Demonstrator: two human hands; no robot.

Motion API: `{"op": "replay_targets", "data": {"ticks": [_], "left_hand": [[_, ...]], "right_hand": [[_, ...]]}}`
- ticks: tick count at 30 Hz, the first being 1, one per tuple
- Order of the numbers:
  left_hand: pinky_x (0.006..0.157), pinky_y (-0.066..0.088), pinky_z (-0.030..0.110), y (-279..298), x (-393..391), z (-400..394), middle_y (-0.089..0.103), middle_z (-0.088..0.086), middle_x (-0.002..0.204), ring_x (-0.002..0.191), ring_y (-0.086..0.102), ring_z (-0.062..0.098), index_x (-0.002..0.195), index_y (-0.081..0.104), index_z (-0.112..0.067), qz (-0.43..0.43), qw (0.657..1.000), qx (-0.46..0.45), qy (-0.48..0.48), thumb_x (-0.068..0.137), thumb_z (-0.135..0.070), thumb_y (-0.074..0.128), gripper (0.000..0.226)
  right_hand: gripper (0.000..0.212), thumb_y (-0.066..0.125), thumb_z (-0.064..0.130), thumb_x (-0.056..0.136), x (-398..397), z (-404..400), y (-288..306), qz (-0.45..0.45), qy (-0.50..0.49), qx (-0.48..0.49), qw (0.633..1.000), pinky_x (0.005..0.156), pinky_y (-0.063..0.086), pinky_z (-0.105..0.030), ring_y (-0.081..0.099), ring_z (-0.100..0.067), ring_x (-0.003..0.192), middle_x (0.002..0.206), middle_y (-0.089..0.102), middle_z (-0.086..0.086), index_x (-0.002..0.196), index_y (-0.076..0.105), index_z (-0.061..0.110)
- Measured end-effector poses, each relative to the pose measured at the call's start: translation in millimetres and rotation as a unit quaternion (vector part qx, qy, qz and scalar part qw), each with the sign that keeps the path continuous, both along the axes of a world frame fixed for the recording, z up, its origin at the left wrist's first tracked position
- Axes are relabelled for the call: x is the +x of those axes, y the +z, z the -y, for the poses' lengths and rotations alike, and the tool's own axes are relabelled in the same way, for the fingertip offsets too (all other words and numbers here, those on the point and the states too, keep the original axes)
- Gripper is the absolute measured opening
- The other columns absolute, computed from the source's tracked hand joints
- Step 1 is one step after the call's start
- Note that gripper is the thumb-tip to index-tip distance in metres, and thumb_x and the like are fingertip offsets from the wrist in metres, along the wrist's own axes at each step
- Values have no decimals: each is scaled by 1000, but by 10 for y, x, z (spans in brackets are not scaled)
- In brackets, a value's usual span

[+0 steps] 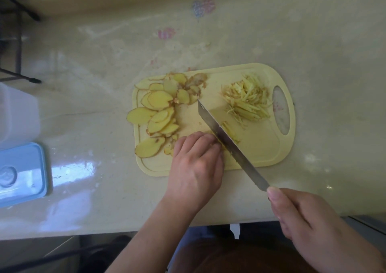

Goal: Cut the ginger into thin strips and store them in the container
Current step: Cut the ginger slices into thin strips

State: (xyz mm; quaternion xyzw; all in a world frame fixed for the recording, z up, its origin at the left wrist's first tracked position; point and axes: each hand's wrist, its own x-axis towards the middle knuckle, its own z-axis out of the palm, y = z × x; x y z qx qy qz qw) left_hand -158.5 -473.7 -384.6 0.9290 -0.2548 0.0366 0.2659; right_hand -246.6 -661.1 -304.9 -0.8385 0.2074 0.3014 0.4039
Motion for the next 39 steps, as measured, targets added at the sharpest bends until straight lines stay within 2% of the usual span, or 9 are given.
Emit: {"op": "replay_targets", "data": {"ticks": [9,14,17,21,24,27,29,33,39], "left_hand": [[86,46,42,-4,-3,12,69,5,104,103,63,29,90,76,-7,-3,1000,10,2,95,-15,58,19],[87,45,40,13,-9,5,70,5,106,104,63,27,91,77,-8,-1,1000,11,-7,95,-16,56,22],[86,46,39,22,-19,18,70,6,105,103,63,28,92,76,-7,3,1000,18,-7,95,-15,57,21],[85,49,40,28,-13,-1,71,7,102,98,66,28,91,75,-6,8,1000,2,-8,94,-12,62,15],[84,51,40,51,-1,-88,71,6,102,94,67,25,89,76,-5,15,999,-42,5,91,-9,68,9],[86,48,41,52,3,-221,72,3,100,97,66,24,86,77,-10,39,998,-23,36,87,-11,73,4],[88,44,42,24,3,-297,72,1,102,99,65,24,86,77,-12,40,998,2,39,83,-14,75,3],[88,47,43,-46,21,-340,72,2,102,97,66,26,84,77,-13,34,999,0,39,81,-15,75,4],[93,45,40,-41,24,-329,69,3,91,83,64,23,80,76,-9,37,997,-22,69,80,-8,69,7]], "right_hand": [[91,6,98,65,-22,-10,-36,8,-10,-7,1000,65,47,-45,48,-20,54,62,50,-14,77,44,16],[92,7,95,69,16,-34,-109,27,15,-7,1000,58,40,-33,47,-17,52,58,50,-9,64,43,10],[78,12,87,78,178,-93,-176,58,21,1,998,52,35,-29,43,-12,48,52,46,-1,56,39,16],[75,18,85,75,309,-121,-213,51,-2,50,997,51,32,-31,34,-10,43,45,36,4,59,37,14],[80,24,85,77,141,1,-109,40,-16,76,996,47,29,-23,32,-8,44,48,34,2,64,39,7],[80,28,83,74,-31,121,33,10,-18,79,997,42,28,-14,36,-6,40,46,40,0,69,44,5],[78,27,82,78,-96,180,70,4,12,73,997,46,30,-16,38,-6,42,47,42,0,69,44,6],[67,29,76,86,-143,231,40,8,54,60,997,63,42,-37,41,-6,51,52,44,1,69,46,13],[62,27,72,81,-78,318,-16,8,72,41,997,61,42,-34,43,-4,49,50,47,4,60,45,17]]}}
